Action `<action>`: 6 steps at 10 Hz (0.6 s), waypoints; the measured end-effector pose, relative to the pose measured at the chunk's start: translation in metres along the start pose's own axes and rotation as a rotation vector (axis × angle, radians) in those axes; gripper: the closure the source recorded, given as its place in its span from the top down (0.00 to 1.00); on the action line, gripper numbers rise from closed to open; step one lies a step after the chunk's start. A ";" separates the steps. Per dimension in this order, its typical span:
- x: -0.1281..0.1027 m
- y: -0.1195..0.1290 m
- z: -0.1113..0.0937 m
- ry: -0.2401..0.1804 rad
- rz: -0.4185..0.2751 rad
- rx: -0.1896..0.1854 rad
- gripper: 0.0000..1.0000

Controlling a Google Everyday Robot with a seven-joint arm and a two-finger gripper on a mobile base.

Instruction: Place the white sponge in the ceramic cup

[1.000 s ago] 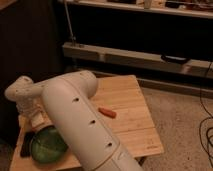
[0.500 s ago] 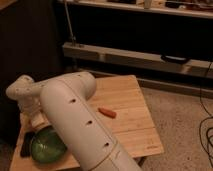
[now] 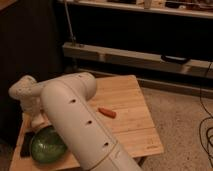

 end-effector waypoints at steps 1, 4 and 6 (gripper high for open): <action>0.001 -0.001 0.002 0.000 0.003 -0.010 0.53; 0.002 -0.003 0.001 0.001 0.006 -0.016 0.23; 0.005 -0.006 -0.001 0.004 0.008 -0.013 0.06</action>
